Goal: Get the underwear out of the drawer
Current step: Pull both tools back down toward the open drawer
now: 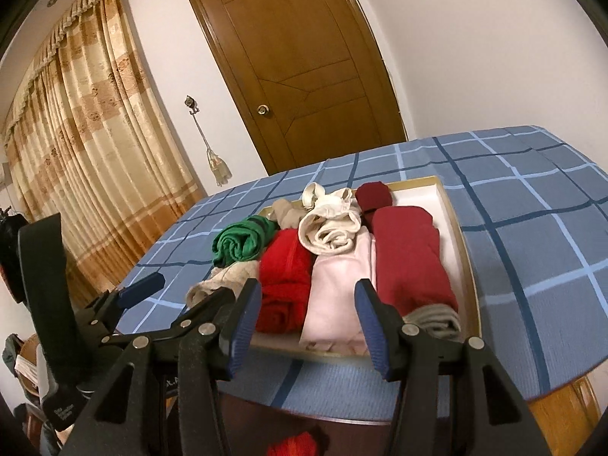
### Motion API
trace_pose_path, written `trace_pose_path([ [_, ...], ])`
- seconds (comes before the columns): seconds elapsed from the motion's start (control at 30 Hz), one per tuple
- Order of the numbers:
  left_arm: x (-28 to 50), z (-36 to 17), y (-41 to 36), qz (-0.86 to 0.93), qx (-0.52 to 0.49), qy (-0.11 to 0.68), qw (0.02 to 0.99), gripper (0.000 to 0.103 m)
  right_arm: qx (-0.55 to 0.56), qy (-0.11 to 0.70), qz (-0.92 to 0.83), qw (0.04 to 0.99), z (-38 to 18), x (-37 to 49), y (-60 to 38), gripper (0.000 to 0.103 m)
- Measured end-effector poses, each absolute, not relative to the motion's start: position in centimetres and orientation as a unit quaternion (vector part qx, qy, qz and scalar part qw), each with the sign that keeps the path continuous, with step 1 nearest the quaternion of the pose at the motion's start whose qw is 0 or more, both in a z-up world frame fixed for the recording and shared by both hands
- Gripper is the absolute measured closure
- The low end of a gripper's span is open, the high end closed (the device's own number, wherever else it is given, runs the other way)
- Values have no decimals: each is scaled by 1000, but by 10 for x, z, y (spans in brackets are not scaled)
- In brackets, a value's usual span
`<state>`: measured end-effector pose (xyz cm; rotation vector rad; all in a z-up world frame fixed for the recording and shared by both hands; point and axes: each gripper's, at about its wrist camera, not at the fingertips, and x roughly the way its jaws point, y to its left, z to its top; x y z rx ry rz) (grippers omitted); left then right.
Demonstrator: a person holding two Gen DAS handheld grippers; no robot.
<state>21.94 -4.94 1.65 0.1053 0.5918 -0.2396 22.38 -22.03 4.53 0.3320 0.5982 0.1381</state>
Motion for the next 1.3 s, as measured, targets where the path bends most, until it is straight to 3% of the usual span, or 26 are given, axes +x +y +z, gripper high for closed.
trace_pose_path([
  [1.3, 127, -22, -26, -121, 43, 312, 941, 1, 226, 306, 88, 921, 14, 129, -219, 49],
])
